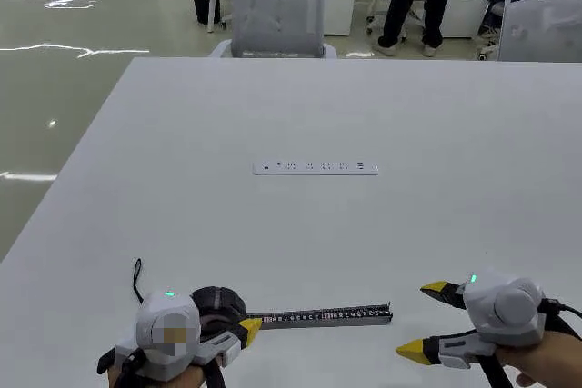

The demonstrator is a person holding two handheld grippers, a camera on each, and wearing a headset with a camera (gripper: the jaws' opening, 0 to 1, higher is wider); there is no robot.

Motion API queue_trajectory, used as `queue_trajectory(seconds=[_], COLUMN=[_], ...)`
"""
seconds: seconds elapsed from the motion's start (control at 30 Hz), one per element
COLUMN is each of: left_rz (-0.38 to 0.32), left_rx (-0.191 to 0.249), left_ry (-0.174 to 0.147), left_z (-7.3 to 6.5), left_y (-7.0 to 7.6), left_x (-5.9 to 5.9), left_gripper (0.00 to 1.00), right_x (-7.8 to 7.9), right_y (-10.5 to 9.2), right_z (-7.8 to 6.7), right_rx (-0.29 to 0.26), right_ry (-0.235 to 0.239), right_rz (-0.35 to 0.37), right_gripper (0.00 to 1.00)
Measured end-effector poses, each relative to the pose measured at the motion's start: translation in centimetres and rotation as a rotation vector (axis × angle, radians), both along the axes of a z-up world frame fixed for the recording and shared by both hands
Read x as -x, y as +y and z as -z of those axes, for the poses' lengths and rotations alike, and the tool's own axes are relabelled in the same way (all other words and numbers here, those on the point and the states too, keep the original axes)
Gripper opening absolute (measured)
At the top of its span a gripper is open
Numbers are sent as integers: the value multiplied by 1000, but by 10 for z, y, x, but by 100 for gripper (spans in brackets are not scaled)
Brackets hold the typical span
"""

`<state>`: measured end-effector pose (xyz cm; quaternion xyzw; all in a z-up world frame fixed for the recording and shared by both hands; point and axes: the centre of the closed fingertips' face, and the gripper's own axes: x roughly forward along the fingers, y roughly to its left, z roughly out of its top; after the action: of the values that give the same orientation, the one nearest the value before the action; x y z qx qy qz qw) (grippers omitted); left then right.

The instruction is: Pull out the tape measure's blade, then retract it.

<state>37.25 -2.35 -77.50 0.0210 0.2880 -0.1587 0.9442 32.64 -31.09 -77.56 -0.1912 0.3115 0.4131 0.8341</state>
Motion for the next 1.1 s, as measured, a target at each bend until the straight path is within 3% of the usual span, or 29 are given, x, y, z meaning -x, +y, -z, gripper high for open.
queue_trajectory(seconds=[0.2, 0.47, 0.7, 0.9, 1.1], left_rz=[-22, -48, -56, -71, -60], left_rx=[11, -5, -9, 4, -4], left_ry=[4, 9, 19, 23, 31], left_z=[1, 4, 7, 8, 11], left_y=[-3, 1, 2, 3, 3], left_x=[-4, -7, -7, -10, -10], left_gripper=[98, 97, 92, 87, 86], right_x=[-15, -22, -23, -25, -24], right_y=[7, 12, 12, 10, 11], right_z=[11, 29, 38, 48, 57], right_rx=[77, 171, 207, 272, 308], right_ry=[18, 91, 131, 165, 196], right_rz=[-106, -219, -262, -310, -355], right_gripper=[58, 47, 39, 32, 27])
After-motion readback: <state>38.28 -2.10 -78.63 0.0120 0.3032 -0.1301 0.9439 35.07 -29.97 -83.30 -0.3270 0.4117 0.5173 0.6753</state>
